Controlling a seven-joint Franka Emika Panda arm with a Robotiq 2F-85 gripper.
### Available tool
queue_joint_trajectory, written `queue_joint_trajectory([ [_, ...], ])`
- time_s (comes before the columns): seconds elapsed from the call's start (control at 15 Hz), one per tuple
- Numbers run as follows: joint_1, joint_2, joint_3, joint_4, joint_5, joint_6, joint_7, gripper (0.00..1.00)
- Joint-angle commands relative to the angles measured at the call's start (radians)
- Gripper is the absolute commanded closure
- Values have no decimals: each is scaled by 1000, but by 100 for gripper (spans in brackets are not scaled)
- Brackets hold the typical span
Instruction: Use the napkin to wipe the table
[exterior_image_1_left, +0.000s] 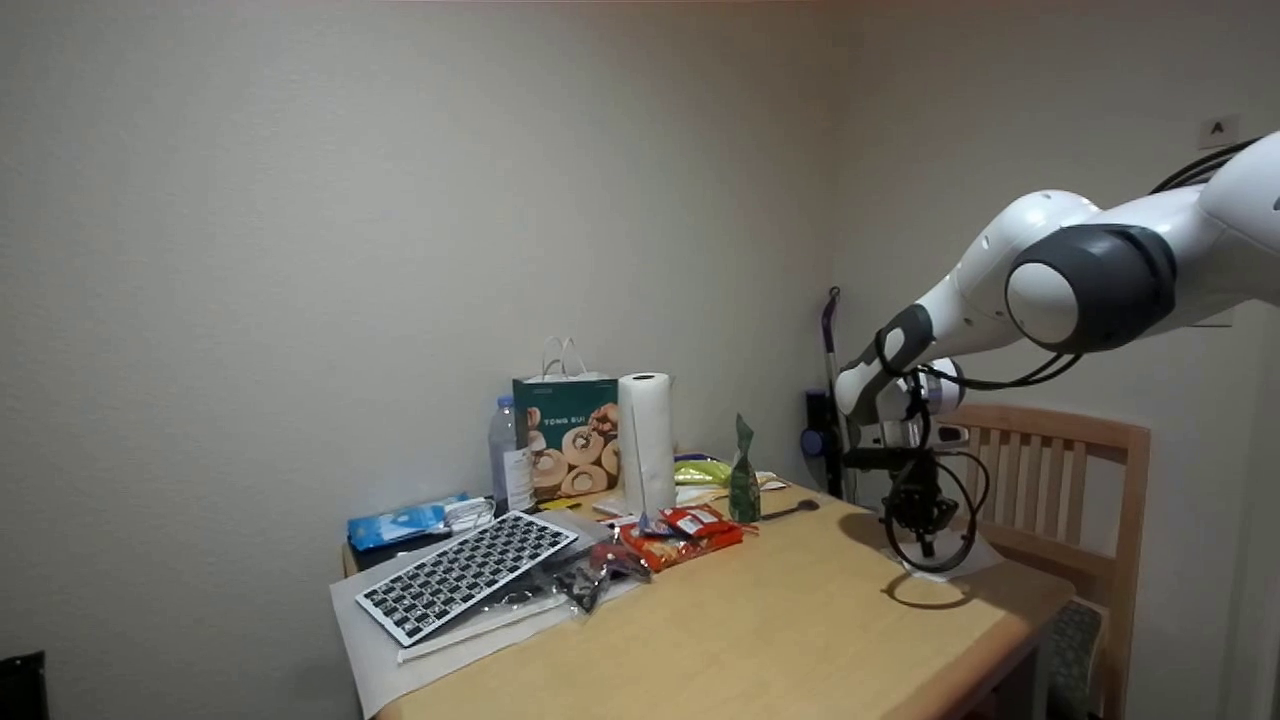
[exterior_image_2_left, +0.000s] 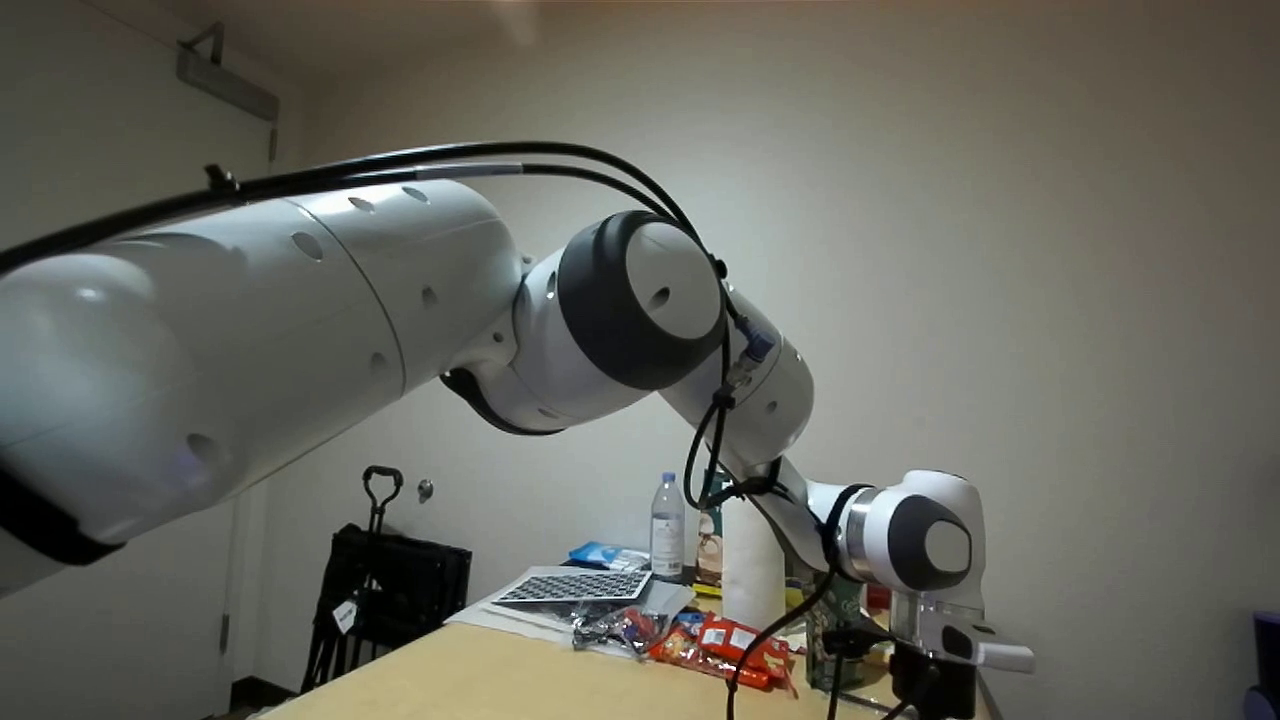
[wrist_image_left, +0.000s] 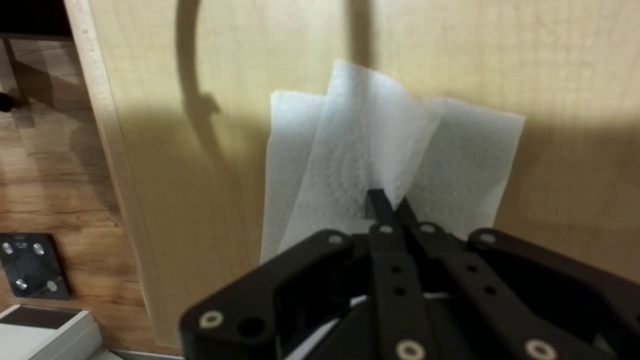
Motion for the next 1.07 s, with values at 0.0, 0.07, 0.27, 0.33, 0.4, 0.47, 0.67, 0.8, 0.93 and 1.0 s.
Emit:
queue_joint_trajectory([
  [0.0,-13,8,36,14,12,-57,1,100],
  [0.07,-7,-7,46,5,15,-98,1,100],
  [0.27,21,-38,82,-18,15,-208,-16,100],
  [0.33,35,-42,93,-22,7,-229,-27,100],
  [0.4,45,-45,96,-24,6,-243,-20,100],
  [0.47,33,-2,82,21,5,-215,-3,99],
  [0.67,62,-4,88,21,3,-230,-2,99],
  [0.8,59,-4,87,21,4,-231,-3,99],
  [0.93,88,31,98,52,-18,-233,-7,100],
  [1.0,113,57,111,82,-41,-255,-28,100],
])
